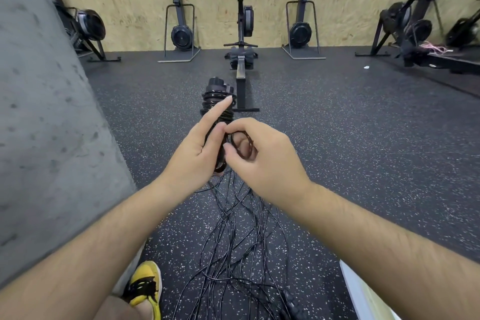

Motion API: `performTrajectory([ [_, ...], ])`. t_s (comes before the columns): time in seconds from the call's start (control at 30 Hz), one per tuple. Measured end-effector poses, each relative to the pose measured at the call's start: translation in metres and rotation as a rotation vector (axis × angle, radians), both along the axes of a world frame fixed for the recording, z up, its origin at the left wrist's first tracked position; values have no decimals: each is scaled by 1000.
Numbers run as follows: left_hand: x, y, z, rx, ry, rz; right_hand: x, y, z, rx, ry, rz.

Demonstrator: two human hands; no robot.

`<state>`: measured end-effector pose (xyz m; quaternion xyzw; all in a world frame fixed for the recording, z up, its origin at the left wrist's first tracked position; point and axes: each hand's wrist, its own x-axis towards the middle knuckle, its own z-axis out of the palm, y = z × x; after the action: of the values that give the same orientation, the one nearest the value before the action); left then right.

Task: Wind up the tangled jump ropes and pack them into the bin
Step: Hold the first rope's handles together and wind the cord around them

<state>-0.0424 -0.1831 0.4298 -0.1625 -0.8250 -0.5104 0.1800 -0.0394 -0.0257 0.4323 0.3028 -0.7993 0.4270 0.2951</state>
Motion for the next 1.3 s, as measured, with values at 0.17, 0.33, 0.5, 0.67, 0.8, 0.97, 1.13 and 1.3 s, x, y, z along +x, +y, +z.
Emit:
performTrajectory([
  [0.17, 5, 3, 1, 277, -121, -159, -6, 8, 5, 27, 90, 101],
  [0.33, 2, 5, 0, 421, -171, -211, -12, 20, 16, 133, 202, 107],
  [0.5, 2, 7, 7, 606, -246, -294, -11, 33, 30, 102, 114, 111],
  [0.67, 1, 5, 9, 671, -286, -356, -18, 43, 30, 243, 238, 83],
  [0.8, 0, 3, 10, 698, -289, -381, -22, 46, 32, 350, 227, 38],
  [0.97, -1, 5, 9, 670, -279, -357, -24, 44, 29, 468, 230, -14],
  [1.13, -2, 8, 7, 641, -272, -319, -24, 36, 22, 444, 203, -32],
  [1.3, -2, 11, 7, 617, -258, -292, -19, 29, 19, 417, 189, -35],
])
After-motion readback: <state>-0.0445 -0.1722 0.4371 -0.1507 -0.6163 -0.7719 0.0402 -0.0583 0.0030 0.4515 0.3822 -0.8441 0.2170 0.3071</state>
